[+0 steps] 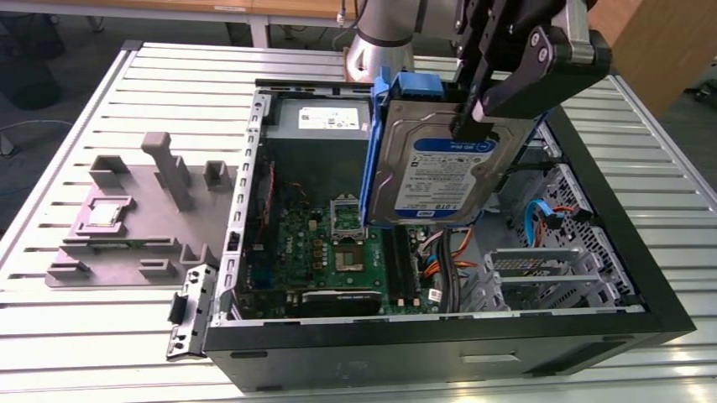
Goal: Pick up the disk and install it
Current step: 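Pick up the disk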
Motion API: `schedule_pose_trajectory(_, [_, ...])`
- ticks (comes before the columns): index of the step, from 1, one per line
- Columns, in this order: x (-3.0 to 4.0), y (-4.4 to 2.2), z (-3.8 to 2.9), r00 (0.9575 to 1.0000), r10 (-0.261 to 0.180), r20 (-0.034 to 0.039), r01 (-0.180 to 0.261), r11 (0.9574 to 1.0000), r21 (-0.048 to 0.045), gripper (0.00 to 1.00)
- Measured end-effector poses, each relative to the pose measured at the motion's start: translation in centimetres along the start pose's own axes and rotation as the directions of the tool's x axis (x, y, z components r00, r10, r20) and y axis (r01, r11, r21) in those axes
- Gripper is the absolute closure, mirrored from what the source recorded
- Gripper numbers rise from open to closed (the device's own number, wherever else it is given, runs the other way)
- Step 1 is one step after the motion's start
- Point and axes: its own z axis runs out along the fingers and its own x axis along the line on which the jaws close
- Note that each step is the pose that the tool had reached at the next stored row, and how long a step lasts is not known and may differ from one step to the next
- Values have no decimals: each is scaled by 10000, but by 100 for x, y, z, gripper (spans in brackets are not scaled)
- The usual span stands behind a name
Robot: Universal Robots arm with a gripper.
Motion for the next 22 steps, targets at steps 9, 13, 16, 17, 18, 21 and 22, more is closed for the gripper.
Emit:
schedule_pose_trajectory(9, [1,-45,-1,10000,0,1,0,10000,0,65])
schedule_pose_trajectory(13, [2,-117,-4,10000,0,1,0,10000,0,65])
schedule_pose_trajectory(16, [1,-187,-8,10000,-1,-1,1,10000,-2,65])
schedule_pose_trajectory(17, [2,-212,-9,10000,-1,0,1,10000,-3,65])
schedule_pose_trajectory(18, [2,-237,-9,10000,0,1,0,10000,-4,65])
schedule_pose_trajectory(21, [2,-311,-13,10000,0,0,0,10000,-8,65])
schedule_pose_trajectory(22, [2,-333,-14,10000,0,1,0,10000,-8,65])
